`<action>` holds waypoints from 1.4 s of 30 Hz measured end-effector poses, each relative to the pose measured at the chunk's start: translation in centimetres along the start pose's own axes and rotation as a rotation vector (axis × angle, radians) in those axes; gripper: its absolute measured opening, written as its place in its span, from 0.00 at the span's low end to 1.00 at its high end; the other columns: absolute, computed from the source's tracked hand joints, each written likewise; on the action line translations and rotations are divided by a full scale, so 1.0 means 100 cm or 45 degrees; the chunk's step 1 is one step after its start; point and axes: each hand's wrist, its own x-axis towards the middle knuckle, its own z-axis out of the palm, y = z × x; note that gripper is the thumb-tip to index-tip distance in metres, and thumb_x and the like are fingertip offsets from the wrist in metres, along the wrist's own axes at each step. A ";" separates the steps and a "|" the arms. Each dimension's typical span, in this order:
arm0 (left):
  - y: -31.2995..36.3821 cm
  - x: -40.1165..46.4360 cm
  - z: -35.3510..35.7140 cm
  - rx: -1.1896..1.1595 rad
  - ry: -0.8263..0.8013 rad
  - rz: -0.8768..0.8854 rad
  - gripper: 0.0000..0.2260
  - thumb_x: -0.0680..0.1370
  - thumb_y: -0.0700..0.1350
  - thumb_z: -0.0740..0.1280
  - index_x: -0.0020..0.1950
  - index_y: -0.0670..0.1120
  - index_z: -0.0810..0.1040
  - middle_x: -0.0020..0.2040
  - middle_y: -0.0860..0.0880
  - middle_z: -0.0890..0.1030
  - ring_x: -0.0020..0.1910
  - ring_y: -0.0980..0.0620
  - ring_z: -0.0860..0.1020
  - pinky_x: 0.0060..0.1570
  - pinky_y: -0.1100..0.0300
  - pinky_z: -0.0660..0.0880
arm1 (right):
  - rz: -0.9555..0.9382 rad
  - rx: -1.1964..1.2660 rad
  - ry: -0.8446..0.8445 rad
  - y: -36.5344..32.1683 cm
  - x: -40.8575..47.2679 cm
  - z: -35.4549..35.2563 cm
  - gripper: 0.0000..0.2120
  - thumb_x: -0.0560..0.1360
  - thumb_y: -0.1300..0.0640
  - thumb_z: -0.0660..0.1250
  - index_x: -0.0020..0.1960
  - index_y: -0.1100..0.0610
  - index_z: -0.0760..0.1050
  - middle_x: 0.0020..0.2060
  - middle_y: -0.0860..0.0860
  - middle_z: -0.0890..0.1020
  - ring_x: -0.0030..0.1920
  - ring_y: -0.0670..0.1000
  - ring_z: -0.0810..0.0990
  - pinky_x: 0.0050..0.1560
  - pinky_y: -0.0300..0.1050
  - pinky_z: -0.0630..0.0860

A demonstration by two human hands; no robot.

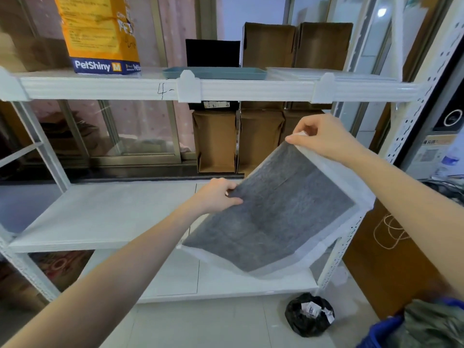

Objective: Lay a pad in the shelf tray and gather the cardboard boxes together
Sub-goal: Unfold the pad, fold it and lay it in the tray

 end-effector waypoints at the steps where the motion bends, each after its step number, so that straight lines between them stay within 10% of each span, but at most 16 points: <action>1: -0.003 -0.001 -0.004 -0.005 0.009 0.004 0.10 0.77 0.48 0.66 0.55 0.47 0.81 0.47 0.52 0.80 0.47 0.51 0.79 0.47 0.56 0.74 | 0.009 -0.030 -0.002 0.004 -0.001 -0.003 0.06 0.72 0.52 0.70 0.41 0.55 0.78 0.33 0.46 0.76 0.37 0.42 0.72 0.37 0.36 0.67; 16: -0.038 -0.010 -0.071 0.316 0.181 -0.046 0.12 0.79 0.40 0.60 0.53 0.50 0.81 0.51 0.50 0.83 0.52 0.47 0.78 0.54 0.53 0.73 | 0.172 0.056 -0.074 0.025 -0.006 -0.010 0.10 0.75 0.54 0.66 0.36 0.56 0.77 0.32 0.52 0.80 0.37 0.48 0.78 0.50 0.47 0.74; 30: -0.032 -0.026 -0.120 0.374 0.272 0.356 0.27 0.69 0.27 0.57 0.26 0.60 0.76 0.47 0.57 0.77 0.52 0.53 0.76 0.56 0.51 0.71 | 0.010 -0.007 -0.173 0.002 -0.001 0.017 0.05 0.76 0.54 0.64 0.48 0.53 0.78 0.43 0.47 0.81 0.47 0.47 0.78 0.51 0.43 0.74; 37: -0.006 -0.034 -0.133 0.233 0.337 0.422 0.24 0.69 0.26 0.57 0.26 0.53 0.78 0.44 0.56 0.78 0.45 0.59 0.76 0.50 0.66 0.70 | -0.191 0.089 -0.450 -0.035 0.003 0.040 0.16 0.74 0.50 0.67 0.61 0.51 0.75 0.54 0.46 0.80 0.54 0.42 0.77 0.48 0.26 0.67; 42: 0.011 -0.035 -0.136 -0.003 0.378 0.474 0.24 0.69 0.26 0.57 0.26 0.51 0.79 0.46 0.55 0.78 0.44 0.62 0.76 0.48 0.74 0.70 | -0.223 0.133 -0.655 -0.053 0.004 0.051 0.20 0.72 0.45 0.69 0.61 0.50 0.76 0.54 0.47 0.82 0.54 0.45 0.80 0.58 0.43 0.76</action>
